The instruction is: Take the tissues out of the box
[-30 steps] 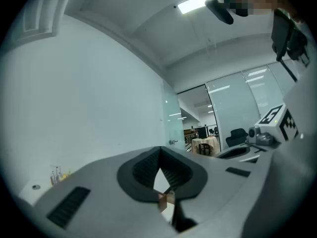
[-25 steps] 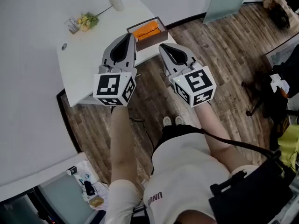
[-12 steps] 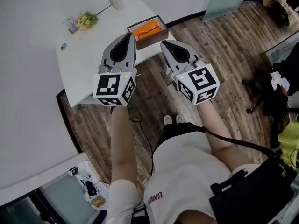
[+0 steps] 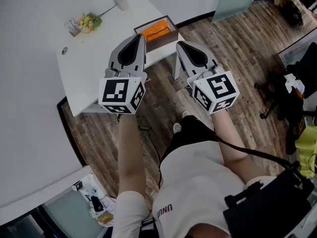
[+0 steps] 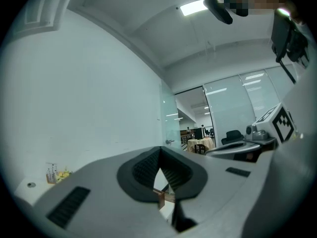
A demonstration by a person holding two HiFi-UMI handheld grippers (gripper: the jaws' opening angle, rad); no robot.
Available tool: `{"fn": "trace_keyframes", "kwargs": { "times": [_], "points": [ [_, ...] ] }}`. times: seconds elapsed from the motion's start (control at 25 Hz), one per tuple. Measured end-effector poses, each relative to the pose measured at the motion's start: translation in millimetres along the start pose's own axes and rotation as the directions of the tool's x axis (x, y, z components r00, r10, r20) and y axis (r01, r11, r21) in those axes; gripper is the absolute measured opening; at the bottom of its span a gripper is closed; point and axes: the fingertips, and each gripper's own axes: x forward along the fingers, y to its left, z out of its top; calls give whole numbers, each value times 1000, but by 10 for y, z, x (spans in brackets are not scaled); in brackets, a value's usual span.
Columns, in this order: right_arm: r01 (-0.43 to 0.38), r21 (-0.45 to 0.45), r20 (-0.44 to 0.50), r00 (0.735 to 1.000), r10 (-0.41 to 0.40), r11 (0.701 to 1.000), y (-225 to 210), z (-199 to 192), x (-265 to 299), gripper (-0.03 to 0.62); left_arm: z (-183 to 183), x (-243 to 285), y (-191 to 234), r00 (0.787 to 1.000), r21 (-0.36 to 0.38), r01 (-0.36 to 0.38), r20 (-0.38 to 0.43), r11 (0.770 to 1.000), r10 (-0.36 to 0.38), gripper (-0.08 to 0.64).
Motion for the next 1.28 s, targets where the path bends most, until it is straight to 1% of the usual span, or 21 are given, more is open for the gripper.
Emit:
{"fn": "trace_keyframes", "kwargs": {
  "times": [0.28,0.68,0.92,1.28],
  "points": [
    [25,-3,7,1000,-25,1000,-114,12,36,21,-40,78,27,1000,1,15,0,1000,-15,12],
    [30,0,1,1000,-30,1000,-309,18,319,21,-84,339,226,1000,-14,17,0,1000,-17,14],
    [19,-4,-2,1000,-19,1000,-385,22,504,21,-123,421,317,1000,-20,13,-7,1000,-13,14],
    [-31,-6,-27,999,31,1000,-485,-15,922,21,-214,621,596,1000,-28,-15,-26,1000,14,12]
  ]
}}
